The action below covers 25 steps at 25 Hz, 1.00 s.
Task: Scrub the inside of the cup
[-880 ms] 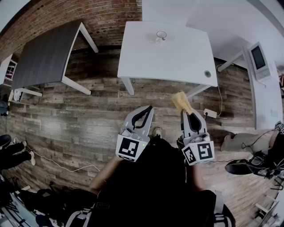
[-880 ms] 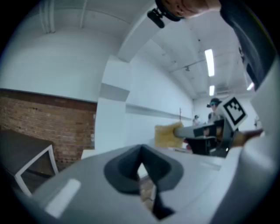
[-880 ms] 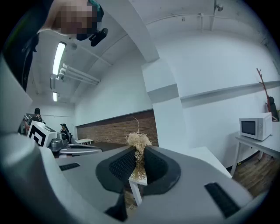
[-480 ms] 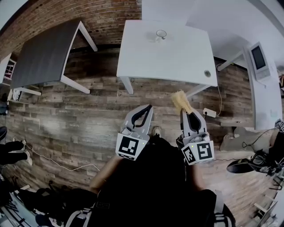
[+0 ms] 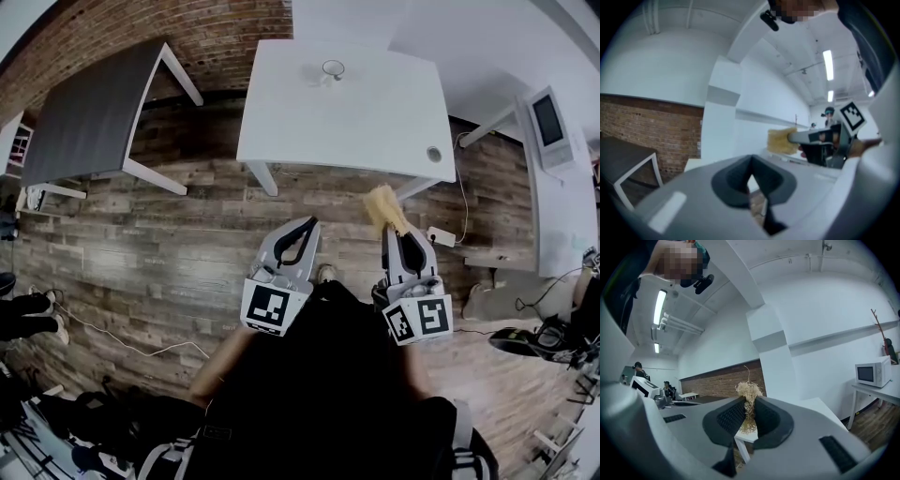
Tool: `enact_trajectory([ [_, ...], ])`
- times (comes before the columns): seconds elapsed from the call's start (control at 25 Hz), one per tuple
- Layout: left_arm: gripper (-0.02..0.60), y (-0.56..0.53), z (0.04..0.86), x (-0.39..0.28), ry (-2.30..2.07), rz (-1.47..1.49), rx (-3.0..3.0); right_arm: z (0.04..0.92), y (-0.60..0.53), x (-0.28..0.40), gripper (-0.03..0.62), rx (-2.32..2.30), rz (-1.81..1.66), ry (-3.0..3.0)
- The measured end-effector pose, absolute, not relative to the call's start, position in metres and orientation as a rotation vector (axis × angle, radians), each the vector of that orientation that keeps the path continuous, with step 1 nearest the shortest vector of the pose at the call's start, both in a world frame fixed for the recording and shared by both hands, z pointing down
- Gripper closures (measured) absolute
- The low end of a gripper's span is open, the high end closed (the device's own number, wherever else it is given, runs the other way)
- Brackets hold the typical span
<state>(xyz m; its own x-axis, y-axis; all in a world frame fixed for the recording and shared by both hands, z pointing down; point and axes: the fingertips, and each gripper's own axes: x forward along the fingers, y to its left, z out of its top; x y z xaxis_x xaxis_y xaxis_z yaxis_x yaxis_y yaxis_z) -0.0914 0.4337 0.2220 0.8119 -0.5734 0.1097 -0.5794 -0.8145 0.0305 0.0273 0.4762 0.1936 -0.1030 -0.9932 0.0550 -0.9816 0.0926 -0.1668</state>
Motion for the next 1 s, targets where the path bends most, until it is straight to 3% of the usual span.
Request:
enact_trajectory([
  [0.44, 0.577, 0.428, 0.223, -0.04, -1.032, 0.2, 2.907, 0.202, 0.458, 0.077, 0.56, -1.945, -0.272, 2.364],
  [1.0, 0.577, 0.351, 0.251, -0.028, -1.005, 0.251, 2.861, 0.218, 0.377, 0.09, 0.56, -1.978, -0.324, 2.385],
])
